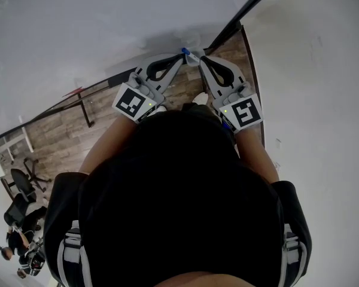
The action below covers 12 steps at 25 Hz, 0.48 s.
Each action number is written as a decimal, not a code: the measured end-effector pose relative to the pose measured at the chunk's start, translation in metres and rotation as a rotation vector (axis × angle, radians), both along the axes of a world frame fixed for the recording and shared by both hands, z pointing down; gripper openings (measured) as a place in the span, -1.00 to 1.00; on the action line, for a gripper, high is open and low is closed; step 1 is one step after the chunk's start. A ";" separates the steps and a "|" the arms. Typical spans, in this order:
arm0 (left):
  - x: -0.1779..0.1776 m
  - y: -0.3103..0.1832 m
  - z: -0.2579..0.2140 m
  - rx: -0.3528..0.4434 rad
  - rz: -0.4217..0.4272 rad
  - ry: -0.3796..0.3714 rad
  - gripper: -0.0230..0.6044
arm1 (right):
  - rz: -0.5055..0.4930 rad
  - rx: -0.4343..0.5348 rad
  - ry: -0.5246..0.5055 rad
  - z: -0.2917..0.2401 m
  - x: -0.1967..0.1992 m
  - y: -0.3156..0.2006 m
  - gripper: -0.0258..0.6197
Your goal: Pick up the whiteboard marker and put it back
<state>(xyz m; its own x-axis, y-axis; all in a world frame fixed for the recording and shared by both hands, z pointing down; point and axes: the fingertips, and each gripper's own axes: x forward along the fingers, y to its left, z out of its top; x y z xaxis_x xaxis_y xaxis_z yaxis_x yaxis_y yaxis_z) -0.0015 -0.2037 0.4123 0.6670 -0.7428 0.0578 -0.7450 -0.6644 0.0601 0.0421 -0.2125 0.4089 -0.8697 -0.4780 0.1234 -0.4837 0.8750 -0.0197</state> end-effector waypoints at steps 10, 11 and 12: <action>0.004 0.001 0.005 0.000 -0.029 -0.032 -0.91 | -0.043 -0.028 -0.035 0.010 0.004 0.000 -0.92; 0.003 0.000 0.005 0.002 -0.033 -0.035 -0.91 | -0.049 -0.031 -0.040 0.010 0.003 0.001 -0.92; 0.002 0.001 0.003 0.004 -0.037 -0.034 -0.91 | -0.053 -0.037 -0.046 0.010 0.001 0.002 -0.92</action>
<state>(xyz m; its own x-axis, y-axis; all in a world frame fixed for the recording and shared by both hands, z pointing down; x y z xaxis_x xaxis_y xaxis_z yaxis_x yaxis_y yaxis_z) 0.0004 -0.2025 0.4153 0.6368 -0.7671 0.0770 -0.7706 -0.6365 0.0317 0.0433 -0.2102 0.4186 -0.8987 -0.4271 0.0990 -0.4347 0.8976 -0.0735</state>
